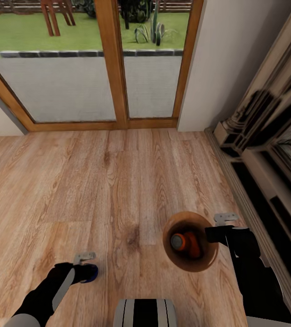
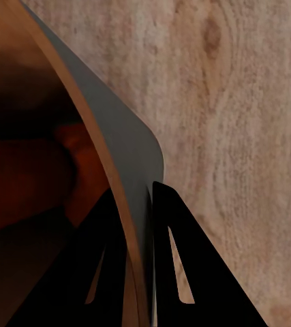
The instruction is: Put the three can of soda from the living room inside the tash can in the kitchen.
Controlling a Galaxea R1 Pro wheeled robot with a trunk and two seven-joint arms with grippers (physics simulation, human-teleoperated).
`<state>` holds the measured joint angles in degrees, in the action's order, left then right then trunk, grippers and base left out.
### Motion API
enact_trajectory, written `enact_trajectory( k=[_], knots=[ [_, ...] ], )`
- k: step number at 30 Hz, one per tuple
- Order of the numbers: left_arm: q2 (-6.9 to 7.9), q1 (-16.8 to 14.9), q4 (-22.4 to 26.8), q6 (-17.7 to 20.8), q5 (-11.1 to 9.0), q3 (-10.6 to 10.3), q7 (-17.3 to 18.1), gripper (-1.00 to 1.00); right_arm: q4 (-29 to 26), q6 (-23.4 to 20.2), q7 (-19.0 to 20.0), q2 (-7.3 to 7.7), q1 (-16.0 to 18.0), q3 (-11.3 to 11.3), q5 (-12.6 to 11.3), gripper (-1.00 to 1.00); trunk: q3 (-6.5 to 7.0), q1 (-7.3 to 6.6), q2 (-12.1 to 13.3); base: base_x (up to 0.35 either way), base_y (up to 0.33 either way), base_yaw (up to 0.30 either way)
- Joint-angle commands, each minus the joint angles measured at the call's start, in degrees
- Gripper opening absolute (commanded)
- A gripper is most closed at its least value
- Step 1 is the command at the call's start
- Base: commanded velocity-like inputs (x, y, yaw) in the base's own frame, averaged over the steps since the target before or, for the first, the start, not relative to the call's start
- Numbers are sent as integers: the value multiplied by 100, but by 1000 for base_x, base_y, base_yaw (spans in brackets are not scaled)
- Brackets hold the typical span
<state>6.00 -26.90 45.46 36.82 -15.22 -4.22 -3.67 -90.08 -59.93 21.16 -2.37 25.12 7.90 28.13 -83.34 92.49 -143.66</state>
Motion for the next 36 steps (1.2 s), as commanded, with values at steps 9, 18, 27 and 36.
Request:
enact_trajectory(
  k=[9,18,27,36],
  knots=[
    [-16,0,-513,-380,191,14,-22,100,-1,-7,21,-83,1,1,-52,-100,0,-1,0,0,0,0],
    [-145,-5,-520,-530,210,10,-20,100,-1,-7,20,-88,1,1,-52,-100,0,-1,0,0,0,0],
    [-161,-9,-520,-578,214,9,-20,100,-1,-7,20,-103,1,-247,-45,-100,0,-1,0,0,0,0],
    [-161,-15,-521,-811,412,9,-28,100,-1,-7,20,-115,1,-280,-44,-100,0,-1,0,0,0,0]
  ],
)
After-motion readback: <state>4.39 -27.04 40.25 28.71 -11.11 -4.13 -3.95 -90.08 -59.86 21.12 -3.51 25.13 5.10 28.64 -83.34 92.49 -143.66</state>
